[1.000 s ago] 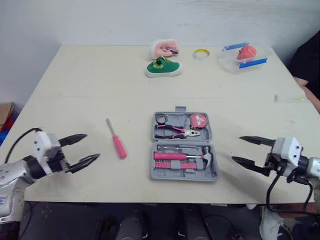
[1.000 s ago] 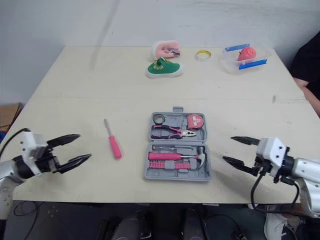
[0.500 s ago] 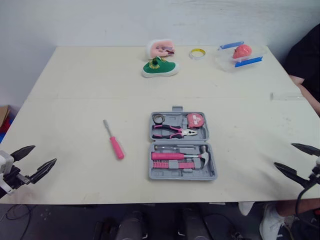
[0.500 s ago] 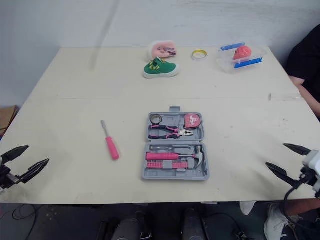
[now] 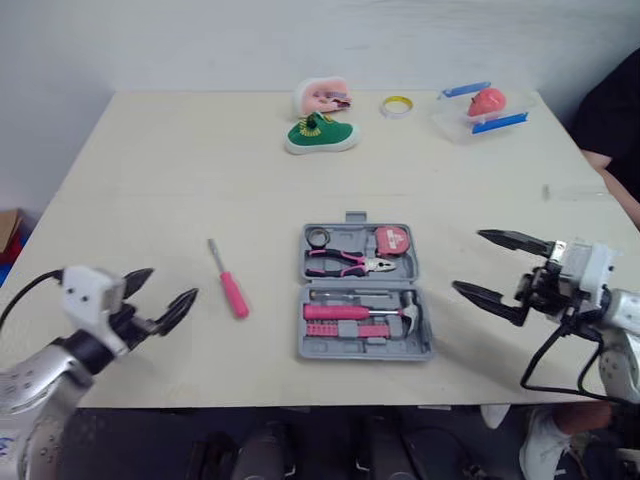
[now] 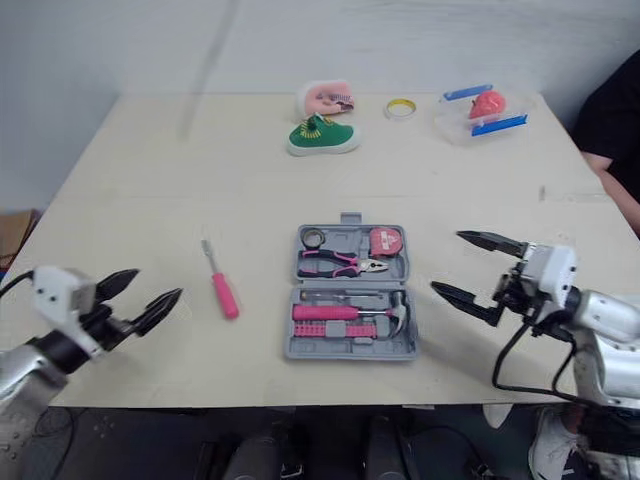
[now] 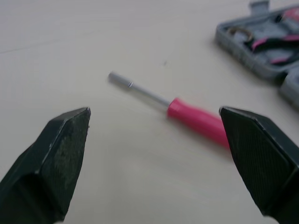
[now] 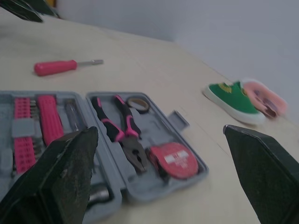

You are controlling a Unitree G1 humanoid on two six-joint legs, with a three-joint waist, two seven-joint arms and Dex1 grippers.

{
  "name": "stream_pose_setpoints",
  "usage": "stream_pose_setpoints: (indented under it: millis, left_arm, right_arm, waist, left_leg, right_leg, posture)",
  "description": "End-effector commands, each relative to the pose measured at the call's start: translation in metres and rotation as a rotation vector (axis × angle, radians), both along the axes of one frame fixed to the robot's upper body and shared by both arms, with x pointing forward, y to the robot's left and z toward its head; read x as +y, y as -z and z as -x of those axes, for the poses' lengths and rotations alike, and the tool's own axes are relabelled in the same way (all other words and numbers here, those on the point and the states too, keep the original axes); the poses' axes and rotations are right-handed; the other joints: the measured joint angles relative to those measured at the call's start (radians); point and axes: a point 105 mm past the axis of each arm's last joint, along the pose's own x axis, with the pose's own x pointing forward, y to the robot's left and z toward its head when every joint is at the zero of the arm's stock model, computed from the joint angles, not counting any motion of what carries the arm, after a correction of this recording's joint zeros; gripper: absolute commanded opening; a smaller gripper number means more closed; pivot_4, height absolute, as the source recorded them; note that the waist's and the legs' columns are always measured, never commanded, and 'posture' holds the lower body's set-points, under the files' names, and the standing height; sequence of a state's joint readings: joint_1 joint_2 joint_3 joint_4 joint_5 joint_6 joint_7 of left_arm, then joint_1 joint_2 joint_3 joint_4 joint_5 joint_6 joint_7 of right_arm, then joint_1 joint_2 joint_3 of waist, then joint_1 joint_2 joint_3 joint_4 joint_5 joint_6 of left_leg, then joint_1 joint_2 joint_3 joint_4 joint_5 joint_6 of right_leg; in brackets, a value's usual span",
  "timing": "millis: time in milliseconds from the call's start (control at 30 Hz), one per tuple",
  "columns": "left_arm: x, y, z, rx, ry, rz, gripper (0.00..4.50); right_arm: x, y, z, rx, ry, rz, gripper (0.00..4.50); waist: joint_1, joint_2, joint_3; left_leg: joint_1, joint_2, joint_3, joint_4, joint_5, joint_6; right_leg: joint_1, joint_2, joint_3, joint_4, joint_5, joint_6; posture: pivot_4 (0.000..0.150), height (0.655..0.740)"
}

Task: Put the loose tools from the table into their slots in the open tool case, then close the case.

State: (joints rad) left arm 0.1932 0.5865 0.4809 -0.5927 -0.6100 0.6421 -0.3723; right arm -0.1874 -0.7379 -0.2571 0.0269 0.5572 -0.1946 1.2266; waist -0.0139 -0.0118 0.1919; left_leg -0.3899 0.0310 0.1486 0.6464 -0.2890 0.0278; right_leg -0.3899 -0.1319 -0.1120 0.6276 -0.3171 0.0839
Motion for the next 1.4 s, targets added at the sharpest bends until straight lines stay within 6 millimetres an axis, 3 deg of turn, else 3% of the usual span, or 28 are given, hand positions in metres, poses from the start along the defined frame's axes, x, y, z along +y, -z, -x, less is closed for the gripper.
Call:
stream_pose_setpoints:
  millis: [33,167,267,433,567,867,900,967,1200,1233,1333,1400]
  left_arm:
    - [-0.015,0.008,-0.004,0.089,-0.104,-0.001,4.50]
    - [-0.017,0.012,-0.016,0.117,-0.266,0.045,4.50]
    - [-0.041,0.020,-0.023,0.159,-0.265,0.081,4.50]
    - [-0.061,0.028,-0.029,0.194,-0.243,0.103,4.50]
    - [-0.078,0.049,-0.035,0.264,-0.256,0.051,4.50]
    - [-0.082,0.066,-0.044,0.349,-0.300,0.031,4.50]
    - [-0.081,0.066,-0.045,0.355,-0.306,0.048,4.08]
    - [-0.082,0.069,-0.047,0.371,-0.294,0.060,3.73]
    - [-0.071,0.066,-0.048,0.352,-0.313,0.053,0.80]
    - [-0.069,0.063,-0.048,0.333,-0.308,0.048,0.57]
    - [-0.065,0.048,-0.053,0.257,-0.269,0.026,0.57]
    - [-0.064,0.028,-0.057,0.150,-0.207,0.038,0.57]
  right_arm:
    - [0.009,-0.005,0.008,-0.007,-0.076,0.018,4.48]
    - [0.017,-0.004,0.011,0.052,-0.124,0.005,4.48]
    - [0.019,-0.005,0.012,0.057,-0.131,0.006,4.48]
    - [0.022,-0.006,0.013,0.056,-0.137,0.013,4.48]
    - [0.023,-0.004,0.015,0.073,-0.148,0.018,4.48]
    - [0.036,-0.005,0.024,0.034,-0.258,-0.005,4.48]
    - [0.038,-0.004,0.026,0.031,-0.267,-0.005,4.50]
    - [0.039,-0.002,0.027,0.027,-0.271,-0.004,4.50]
    - [0.027,0.010,0.033,0.033,-0.248,0.021,4.50]
    - [0.024,0.012,0.034,0.035,-0.240,0.024,4.50]
    - [0.021,0.013,0.035,0.033,-0.222,0.039,4.50]
    - [0.020,0.013,0.034,0.028,-0.207,0.044,4.50]
  waist:
    - [0.012,0.000,0.000]
    - [0.016,0.000,0.000]
    - [0.016,-0.001,0.000]
    - [0.020,-0.001,0.000]
    - [0.020,-0.001,0.000]
    - [0.038,-0.001,0.000]
    - [0.039,-0.001,0.000]
    - [0.041,-0.001,0.000]
    - [0.043,-0.001,-0.001]
    - [0.044,-0.001,-0.001]
    - [0.044,-0.001,-0.001]
    - [0.040,-0.001,-0.001]
  left_leg:
    - [0.000,0.000,0.000,0.000,0.003,0.005]
    - [-0.001,0.000,0.001,0.002,0.003,0.007]
    - [0.000,0.000,0.000,0.003,0.004,0.008]
    - [0.000,-0.001,0.000,0.003,0.003,0.006]
    - [-0.001,-0.001,0.001,0.003,0.004,0.007]
    - [0.000,-0.001,0.001,0.003,0.004,0.007]
    - [0.000,-0.001,0.001,0.003,0.004,0.007]
    - [0.000,-0.001,0.001,0.003,0.004,0.007]
    - [0.003,-0.001,-0.001,0.003,0.002,0.003]
    - [0.003,-0.001,-0.001,0.003,0.002,0.003]
    - [0.003,-0.001,-0.002,0.003,0.002,0.003]
    - [0.003,-0.001,-0.002,0.003,0.002,0.003]
  right_leg:
    - [0.000,0.001,0.000,-0.001,0.000,0.000]
    - [0.000,0.001,0.000,0.000,0.000,0.000]
    - [0.001,0.001,0.000,0.000,0.001,0.001]
    - [0.001,0.001,0.000,0.000,0.002,0.002]
    - [0.001,0.001,0.000,0.000,0.001,0.002]
    - [0.002,0.001,0.000,0.000,0.001,0.002]
    - [0.002,0.001,0.000,0.000,0.001,0.002]
    - [0.002,0.001,0.000,0.000,0.002,0.002]
    - [0.006,0.001,-0.002,-0.001,0.002,0.001]
    - [0.006,0.000,-0.002,-0.001,0.002,0.001]
    - [0.006,0.001,-0.003,-0.001,0.002,0.001]
    - [0.006,0.001,-0.002,-0.001,0.002,0.001]
  posture:
    - [0.150,0.7400]
    - [0.150,0.7400]
    - [0.150,0.7400]
    - [0.150,0.7400]
    - [0.150,0.7400]
    - [0.150,0.7400]
    - [0.150,0.7400]
    - [0.150,0.7400]
    - [0.150,0.7400]
    - [0.150,0.7400]
    - [0.150,0.7400]
    - [0.150,0.7400]
